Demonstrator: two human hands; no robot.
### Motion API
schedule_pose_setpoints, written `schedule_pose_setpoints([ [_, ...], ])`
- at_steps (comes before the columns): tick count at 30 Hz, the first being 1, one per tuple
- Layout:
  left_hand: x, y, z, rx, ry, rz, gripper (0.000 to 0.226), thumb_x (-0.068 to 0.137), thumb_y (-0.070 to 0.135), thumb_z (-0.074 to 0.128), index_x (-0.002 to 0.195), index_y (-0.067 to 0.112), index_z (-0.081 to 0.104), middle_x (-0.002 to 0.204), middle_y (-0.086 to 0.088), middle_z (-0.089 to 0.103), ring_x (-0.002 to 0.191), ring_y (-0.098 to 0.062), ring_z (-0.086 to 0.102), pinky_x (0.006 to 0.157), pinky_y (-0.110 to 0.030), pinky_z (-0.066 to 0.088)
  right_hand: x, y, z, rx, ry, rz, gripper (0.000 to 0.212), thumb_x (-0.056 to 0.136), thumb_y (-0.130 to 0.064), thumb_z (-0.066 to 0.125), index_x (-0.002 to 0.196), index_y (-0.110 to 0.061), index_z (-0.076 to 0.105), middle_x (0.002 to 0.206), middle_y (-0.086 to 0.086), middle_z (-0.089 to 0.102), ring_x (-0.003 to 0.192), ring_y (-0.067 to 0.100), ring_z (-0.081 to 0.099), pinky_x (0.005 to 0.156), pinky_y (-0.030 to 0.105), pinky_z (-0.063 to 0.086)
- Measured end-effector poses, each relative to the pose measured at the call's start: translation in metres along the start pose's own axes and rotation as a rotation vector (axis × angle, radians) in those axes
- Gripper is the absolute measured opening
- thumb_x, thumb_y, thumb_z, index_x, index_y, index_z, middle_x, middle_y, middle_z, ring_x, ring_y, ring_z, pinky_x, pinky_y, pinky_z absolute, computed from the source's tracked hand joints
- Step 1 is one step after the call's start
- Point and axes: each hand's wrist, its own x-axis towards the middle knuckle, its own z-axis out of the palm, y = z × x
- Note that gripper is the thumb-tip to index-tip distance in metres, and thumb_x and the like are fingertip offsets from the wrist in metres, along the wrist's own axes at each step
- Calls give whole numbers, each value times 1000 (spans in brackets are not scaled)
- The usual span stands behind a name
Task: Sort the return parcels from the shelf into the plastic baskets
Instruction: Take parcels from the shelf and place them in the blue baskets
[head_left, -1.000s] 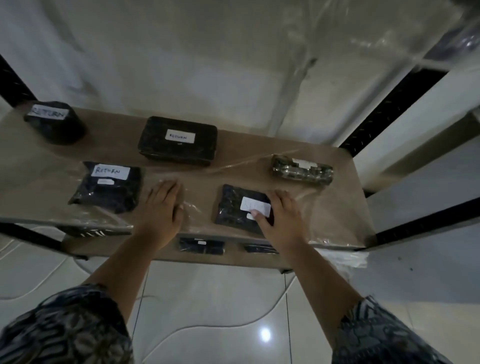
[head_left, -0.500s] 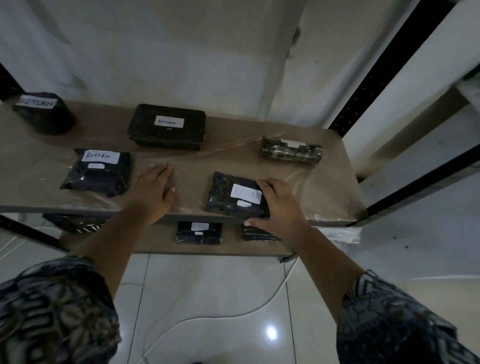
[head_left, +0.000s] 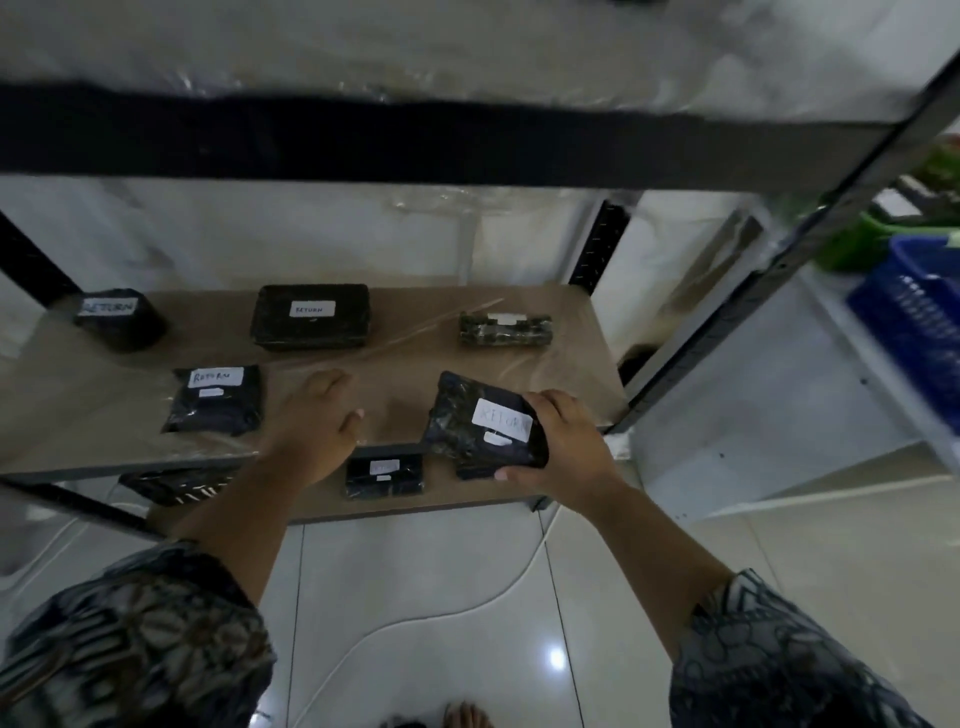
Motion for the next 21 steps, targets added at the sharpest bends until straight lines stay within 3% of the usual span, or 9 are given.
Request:
schedule_pose_setpoints([
  [6,-17,102,-39,-63,-3,154,52,95,25,48,142,7,35,148,-13,35,138,-29,28,111,-42,26,-59,3,-100,-41,53,112,100,61,-53,82,141,-13,38,138,8,41,126,26,37,103,35,36],
  [9,-27,156,-50,-109,22,268,53,91,30,44,138,4,42,143,-15,42,135,-32,33,107,-42,30,-91,25,-142,-71,99,166,99,60,-51,83,141,-14,39,137,8,42,125,25,39,102,36,38],
  [21,-37,392,-45,-86,63,522,57,84,31,34,131,2,50,134,-16,51,128,-33,43,103,-42,35,-215,170,-284,-111,253,280,97,62,-54,81,141,-18,37,136,3,42,123,20,39,99,31,38],
])
